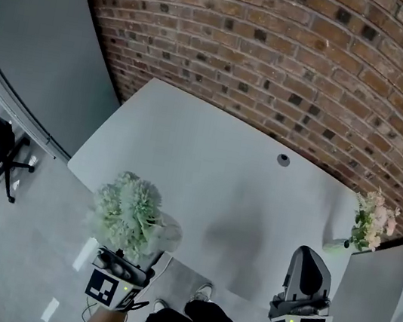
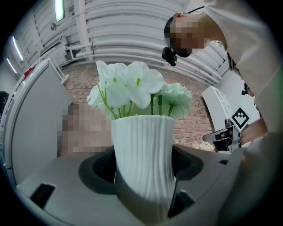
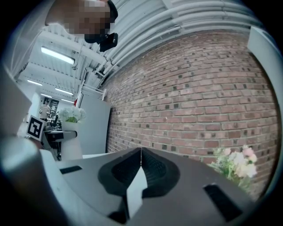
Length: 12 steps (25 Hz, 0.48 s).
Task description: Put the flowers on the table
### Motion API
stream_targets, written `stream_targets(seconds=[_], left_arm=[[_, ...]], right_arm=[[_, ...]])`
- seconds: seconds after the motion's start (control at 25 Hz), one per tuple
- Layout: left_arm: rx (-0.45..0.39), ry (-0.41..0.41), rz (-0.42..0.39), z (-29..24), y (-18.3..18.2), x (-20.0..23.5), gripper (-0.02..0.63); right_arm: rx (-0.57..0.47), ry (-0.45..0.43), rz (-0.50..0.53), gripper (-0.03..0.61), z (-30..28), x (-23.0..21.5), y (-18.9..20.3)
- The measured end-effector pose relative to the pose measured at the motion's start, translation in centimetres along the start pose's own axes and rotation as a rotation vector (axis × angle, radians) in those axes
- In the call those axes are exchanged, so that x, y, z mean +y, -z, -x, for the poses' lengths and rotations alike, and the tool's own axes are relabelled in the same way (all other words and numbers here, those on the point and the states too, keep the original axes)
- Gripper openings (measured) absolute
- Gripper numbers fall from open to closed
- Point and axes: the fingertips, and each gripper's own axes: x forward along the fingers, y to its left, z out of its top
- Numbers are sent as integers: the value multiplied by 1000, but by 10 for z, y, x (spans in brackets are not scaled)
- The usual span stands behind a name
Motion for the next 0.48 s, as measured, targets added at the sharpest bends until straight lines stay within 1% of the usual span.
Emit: stream_targets(seconds=[0.2, 0.48], left_arm=[[17, 3, -6, -10, 22, 1, 344], [10, 4, -15, -25, 42, 2, 344]], right_arm=[[11, -12, 1, 17, -10, -4, 18], [19, -10, 7, 17, -19, -16, 36]])
